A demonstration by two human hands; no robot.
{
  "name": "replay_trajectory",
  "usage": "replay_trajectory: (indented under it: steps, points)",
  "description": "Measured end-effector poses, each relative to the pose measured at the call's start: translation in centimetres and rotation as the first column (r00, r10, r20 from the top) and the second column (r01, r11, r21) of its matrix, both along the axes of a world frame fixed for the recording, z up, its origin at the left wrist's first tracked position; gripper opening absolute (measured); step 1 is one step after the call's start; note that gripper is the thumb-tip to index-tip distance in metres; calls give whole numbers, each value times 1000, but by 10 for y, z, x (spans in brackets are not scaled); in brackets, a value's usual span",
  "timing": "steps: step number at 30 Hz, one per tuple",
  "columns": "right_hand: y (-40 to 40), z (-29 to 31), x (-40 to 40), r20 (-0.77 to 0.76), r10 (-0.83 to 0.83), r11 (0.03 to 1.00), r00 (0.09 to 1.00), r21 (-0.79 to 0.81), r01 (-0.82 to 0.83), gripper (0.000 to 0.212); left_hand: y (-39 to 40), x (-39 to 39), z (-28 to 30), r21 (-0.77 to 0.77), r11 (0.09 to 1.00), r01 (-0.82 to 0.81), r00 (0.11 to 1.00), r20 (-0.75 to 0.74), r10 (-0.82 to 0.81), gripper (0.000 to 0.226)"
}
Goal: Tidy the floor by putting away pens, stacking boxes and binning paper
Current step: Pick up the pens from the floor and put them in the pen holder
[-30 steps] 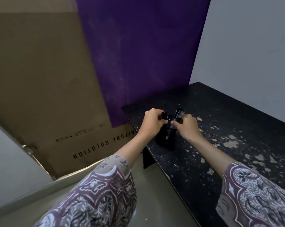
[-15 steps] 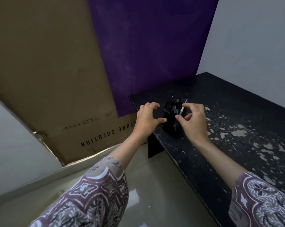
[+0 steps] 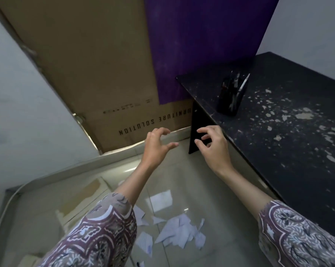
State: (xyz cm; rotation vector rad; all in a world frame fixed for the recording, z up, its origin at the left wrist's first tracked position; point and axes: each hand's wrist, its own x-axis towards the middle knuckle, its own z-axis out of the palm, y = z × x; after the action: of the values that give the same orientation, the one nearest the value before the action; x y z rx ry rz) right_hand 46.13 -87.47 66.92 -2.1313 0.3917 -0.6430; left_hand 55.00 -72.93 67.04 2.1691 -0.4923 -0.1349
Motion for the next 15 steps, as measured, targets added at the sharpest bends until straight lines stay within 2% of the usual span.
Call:
replay_trajectory:
  steps: [15]
  points:
    - [177, -91, -112, -174, 63, 998, 983, -8, -65, 20, 208, -129, -71, 79, 997, -17, 994, -109, 26, 40]
